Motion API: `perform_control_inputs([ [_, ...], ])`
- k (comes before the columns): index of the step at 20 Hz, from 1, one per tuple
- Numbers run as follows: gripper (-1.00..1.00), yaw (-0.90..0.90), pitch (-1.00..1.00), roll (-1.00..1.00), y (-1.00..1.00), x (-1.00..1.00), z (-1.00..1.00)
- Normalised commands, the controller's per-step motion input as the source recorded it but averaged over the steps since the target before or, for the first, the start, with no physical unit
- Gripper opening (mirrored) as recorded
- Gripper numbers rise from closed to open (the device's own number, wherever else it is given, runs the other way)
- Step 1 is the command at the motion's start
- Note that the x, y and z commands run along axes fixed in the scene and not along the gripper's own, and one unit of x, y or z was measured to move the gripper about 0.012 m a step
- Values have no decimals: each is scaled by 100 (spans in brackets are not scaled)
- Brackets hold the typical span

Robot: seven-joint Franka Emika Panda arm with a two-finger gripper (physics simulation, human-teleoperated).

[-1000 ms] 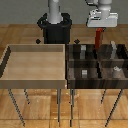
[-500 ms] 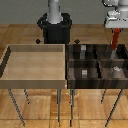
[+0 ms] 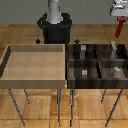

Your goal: Place the box of cereal into the appropriate compartment.

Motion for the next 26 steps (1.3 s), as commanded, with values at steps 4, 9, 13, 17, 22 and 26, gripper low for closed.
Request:
perform_control_inputs([
  [4,-100,0,0,0,0,-50,-29],
  [9,-100,0,0,0,0,0,-100],
  [13,-100,0,0,0,0,0,-100],
  [17,-100,0,0,0,0,0,-100],
  [22,-100,0,0,0,0,4,-80],
  [26,-100,0,0,0,0,100,0],
])
